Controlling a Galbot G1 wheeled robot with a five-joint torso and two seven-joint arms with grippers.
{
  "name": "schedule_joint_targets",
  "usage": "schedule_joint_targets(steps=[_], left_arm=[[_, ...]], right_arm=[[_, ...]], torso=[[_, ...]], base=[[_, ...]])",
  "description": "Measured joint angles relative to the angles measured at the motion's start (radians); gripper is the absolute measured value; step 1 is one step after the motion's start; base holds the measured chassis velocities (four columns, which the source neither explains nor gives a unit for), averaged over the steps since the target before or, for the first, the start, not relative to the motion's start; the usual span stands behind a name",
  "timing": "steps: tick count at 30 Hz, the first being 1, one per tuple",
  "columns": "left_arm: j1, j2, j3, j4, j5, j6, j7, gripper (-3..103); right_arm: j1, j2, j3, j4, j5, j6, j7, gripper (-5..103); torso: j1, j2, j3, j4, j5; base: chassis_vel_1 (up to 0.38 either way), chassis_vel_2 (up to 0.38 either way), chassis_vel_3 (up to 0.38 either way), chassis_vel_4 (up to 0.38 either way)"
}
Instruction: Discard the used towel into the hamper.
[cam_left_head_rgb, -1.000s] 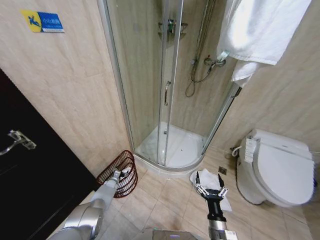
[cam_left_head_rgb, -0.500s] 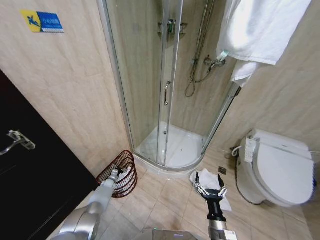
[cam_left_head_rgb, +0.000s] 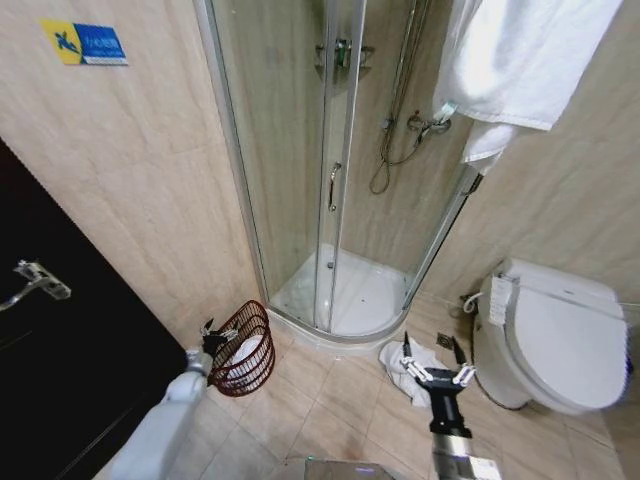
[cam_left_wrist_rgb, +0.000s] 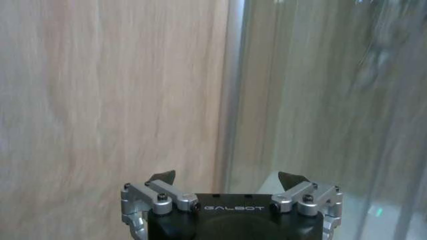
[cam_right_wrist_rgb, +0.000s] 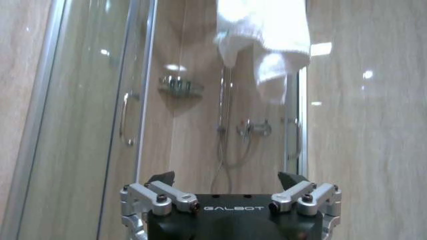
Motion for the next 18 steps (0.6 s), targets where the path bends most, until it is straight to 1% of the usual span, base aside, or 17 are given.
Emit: schedule_joint_targets(steps=[1,2,3,4,5,6,7,8,9,10,11,12,13,15,17,18], left_arm=[[0.025,0.0,-0.016,-0.055,-0.014,0.008,-0.005,100],[0.051,0.0,-0.037,-0.117,-0.031,0.021,-0.011,100],[0.064,-0.001,-0.047,-0.148,-0.039,0.029,-0.013,100],[0.064,-0.001,-0.047,-0.148,-0.039,0.029,-0.013,100],[0.098,-0.002,-0.077,-0.224,-0.053,0.052,-0.02,100],[0.112,-0.002,-0.09,-0.256,-0.057,0.061,-0.021,100],[0.133,-0.003,-0.11,-0.304,-0.061,0.075,-0.023,100],[0.17,-0.007,-0.144,-0.379,-0.07,0.098,-0.027,100],[0.19,-0.011,-0.16,-0.416,-0.072,0.111,-0.031,100],[0.19,-0.011,-0.16,-0.416,-0.072,0.111,-0.031,100],[0.215,-0.018,-0.18,-0.463,-0.074,0.127,-0.034,100],[0.215,-0.018,-0.18,-0.463,-0.074,0.127,-0.034,100],[0.256,-0.032,-0.212,-0.533,-0.077,0.156,-0.04,100],[0.301,-0.054,-0.238,-0.603,-0.079,0.191,-0.051,100],[0.359,-0.087,-0.258,-0.697,-0.086,0.25,-0.071,100],[0.359,-0.087,-0.258,-0.697,-0.086,0.25,-0.071,100]], right_arm=[[0.001,0.0,0.004,0.019,0.001,-0.011,-0.001,100],[0.004,0.0,0.007,0.038,0.004,-0.024,-0.001,100],[0.006,0.0,0.009,0.048,0.007,-0.033,-0.001,100],[0.006,0.0,0.009,0.048,0.007,-0.033,-0.001,100],[0.015,0.0,0.018,0.076,0.018,-0.063,0.0,100],[0.019,0.0,0.021,0.086,0.023,-0.075,0.0,100],[0.026,0.0,0.025,0.097,0.029,-0.091,0.0,100],[0.039,0.0,0.03,0.118,0.041,-0.118,0.001,100],[0.046,0.0,0.032,0.128,0.045,-0.131,0.003,100],[0.046,0.0,0.032,0.128,0.045,-0.131,0.003,100],[0.054,0.0,0.032,0.138,0.048,-0.146,0.005,100],[0.054,0.0,0.032,0.138,0.048,-0.146,0.005,100],[0.066,0.0,0.031,0.154,0.053,-0.168,0.008,100],[0.079,0.0,0.025,0.17,0.055,-0.192,0.009,100],[0.1,0.0,0.017,0.181,0.056,-0.216,0.011,100],[0.1,0.0,0.017,0.181,0.056,-0.216,0.011,100]], torso=[[0.0,0.0,0.0,-0.0002,-0.0003],[0.0,0.0,0.0,-0.0003,0.0002],[0.0,0.0,0.0,-0.0003,0.0005],[0.0,0.0,0.0,-0.0003,0.0005],[0.0,0.0,0.0,-0.0003,0.0001],[0.0,0.0,0.0,-0.0004,-0.0003],[0.0,0.0,0.0,-0.0003,-0.0001],[0.0,0.0,0.0,-0.0004,0.0007],[0.0,0.0,0.0,-0.0003,0.0004],[0.0,0.0,0.0,-0.0003,0.0004],[0.0,0.0,0.0,-0.0003,0.0001],[0.0,0.0,0.0,-0.0003,0.0001],[0.0,0.0,0.0,-0.0003,0.0006],[0.0,0.0,0.0,-0.0003,0.0002],[0.0,0.0,0.0,-0.0002,0.0004],[0.0,0.0,0.0,-0.0002,0.0004]], base=[[0.0,0.0,0.0,0.0],[0.0,0.0,0.0,0.0],[0.0,0.0,0.0,0.0],[0.0,0.0,0.0,0.0],[0.0,0.0,0.0,0.0],[0.0,0.0,0.0,0.0],[0.0,0.0,0.0,0.0],[0.0,0.0,0.0,0.0],[0.0,0.0,0.0,0.0],[0.0,0.0,0.0,0.0],[0.0,0.0,0.0,0.0],[0.0,0.0,0.0,0.0],[0.0,0.0,0.0,0.0],[0.0,0.0,0.0,0.0],[0.0,0.0,0.0,0.0],[0.0,0.0,0.0,0.0]])
